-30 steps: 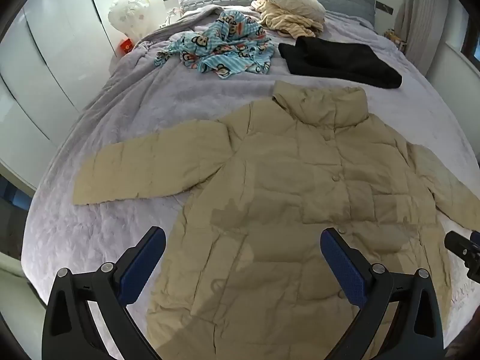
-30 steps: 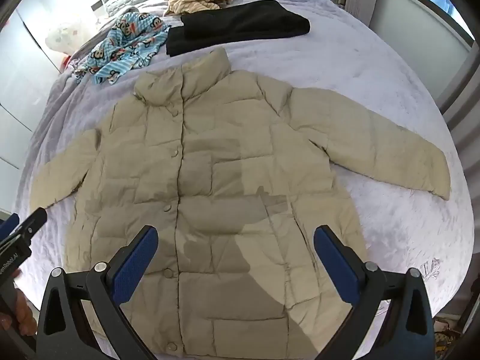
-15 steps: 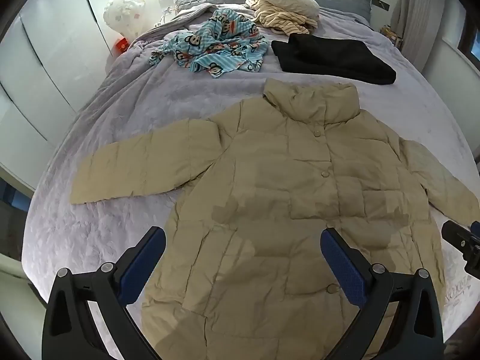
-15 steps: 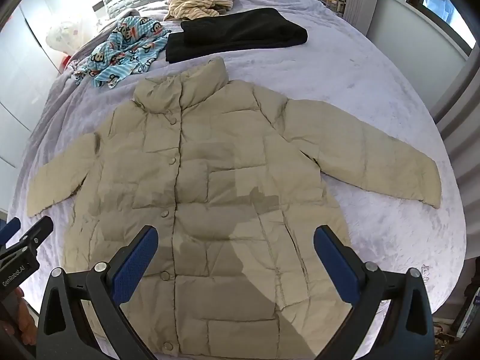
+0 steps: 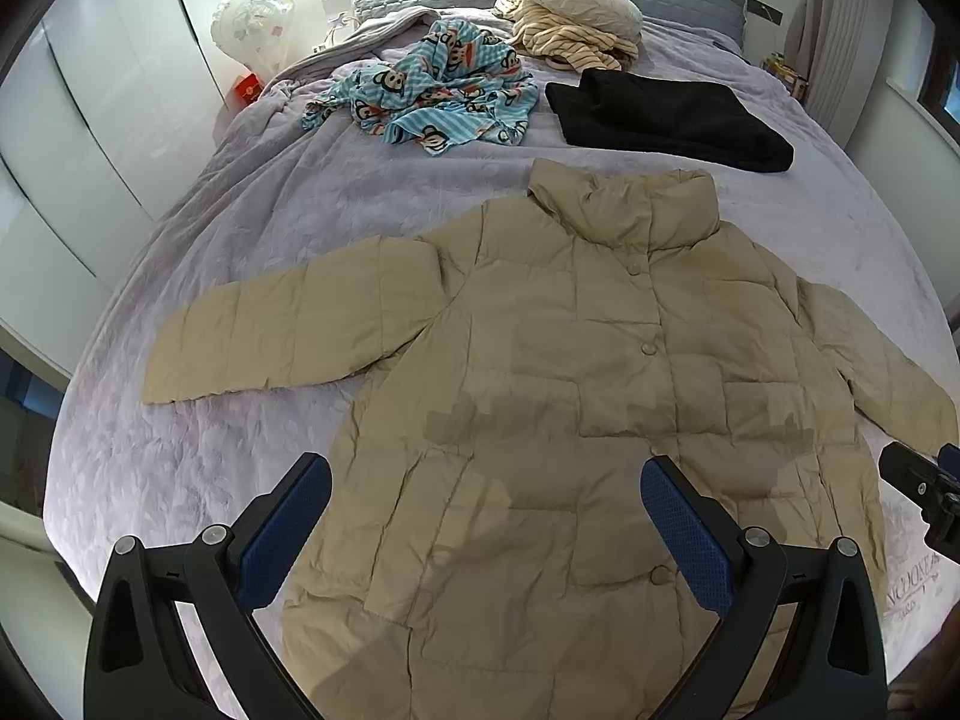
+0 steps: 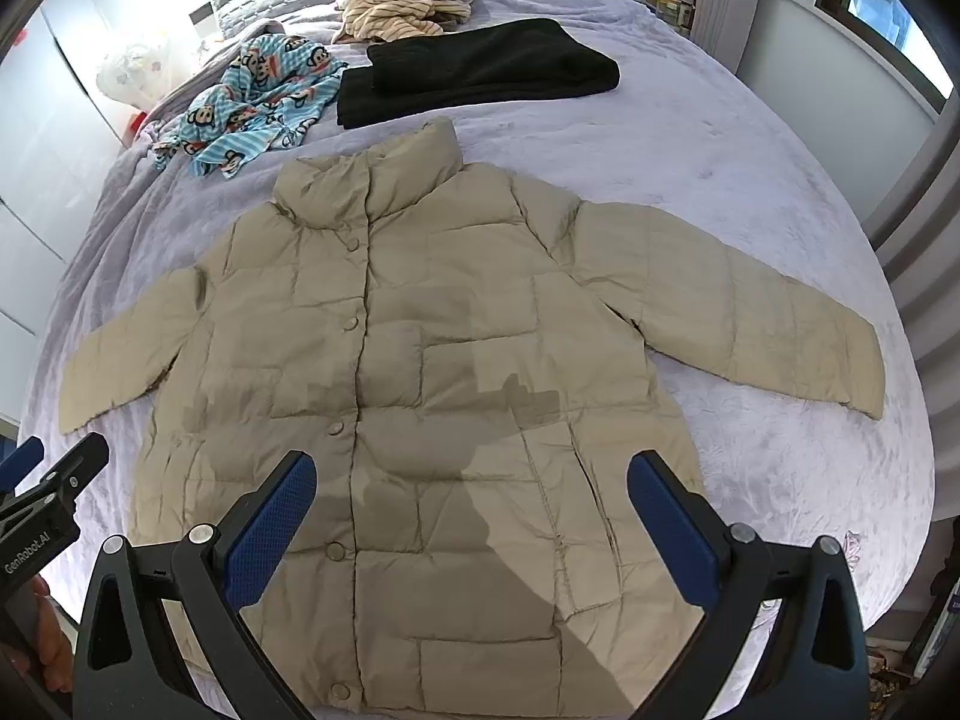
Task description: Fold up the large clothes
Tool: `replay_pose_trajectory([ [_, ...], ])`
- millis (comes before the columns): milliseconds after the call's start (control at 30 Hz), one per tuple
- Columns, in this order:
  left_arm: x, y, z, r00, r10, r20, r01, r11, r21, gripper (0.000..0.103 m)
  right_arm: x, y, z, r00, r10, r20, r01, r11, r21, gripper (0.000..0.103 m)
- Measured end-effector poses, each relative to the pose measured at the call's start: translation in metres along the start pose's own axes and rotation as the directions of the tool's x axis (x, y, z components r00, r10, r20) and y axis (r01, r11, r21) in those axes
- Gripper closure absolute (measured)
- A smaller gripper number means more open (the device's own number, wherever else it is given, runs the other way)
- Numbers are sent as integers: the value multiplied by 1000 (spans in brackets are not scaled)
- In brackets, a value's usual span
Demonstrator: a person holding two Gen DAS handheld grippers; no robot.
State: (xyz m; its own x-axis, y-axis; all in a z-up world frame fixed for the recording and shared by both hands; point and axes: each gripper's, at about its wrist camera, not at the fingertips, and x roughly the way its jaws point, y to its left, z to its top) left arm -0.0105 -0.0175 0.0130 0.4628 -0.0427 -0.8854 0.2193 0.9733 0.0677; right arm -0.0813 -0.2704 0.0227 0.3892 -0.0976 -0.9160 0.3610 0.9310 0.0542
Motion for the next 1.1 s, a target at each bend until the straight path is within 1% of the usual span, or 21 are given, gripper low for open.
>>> replay_pose_trajectory([
  [33,0,0,0,1000,-1,-1,1,1000,0,0,6,-4,3,1000,3,-7,-3,1000,0,0],
  [600,-2,-5,-7,1000,2,0,-2,1000,-6,0,2,0,3,1000,4,-4,-4,1000,-6,0],
  [667,-1,-1,-3,1000,1,-2,-1,1000,-3,0,2,1,2,1000,2,-2,-2,1000,-6,0],
  [967,-2,-2,-8,1000,-3,-8,3,1000,-4,0,2,2,3,1000,4,-5,-4,1000,-2,0],
  [1100,0,-1,-3,1000,-4,-10,4,1000,-3,0,3,5,2,1000,4,-5,-4,1000,0,0],
])
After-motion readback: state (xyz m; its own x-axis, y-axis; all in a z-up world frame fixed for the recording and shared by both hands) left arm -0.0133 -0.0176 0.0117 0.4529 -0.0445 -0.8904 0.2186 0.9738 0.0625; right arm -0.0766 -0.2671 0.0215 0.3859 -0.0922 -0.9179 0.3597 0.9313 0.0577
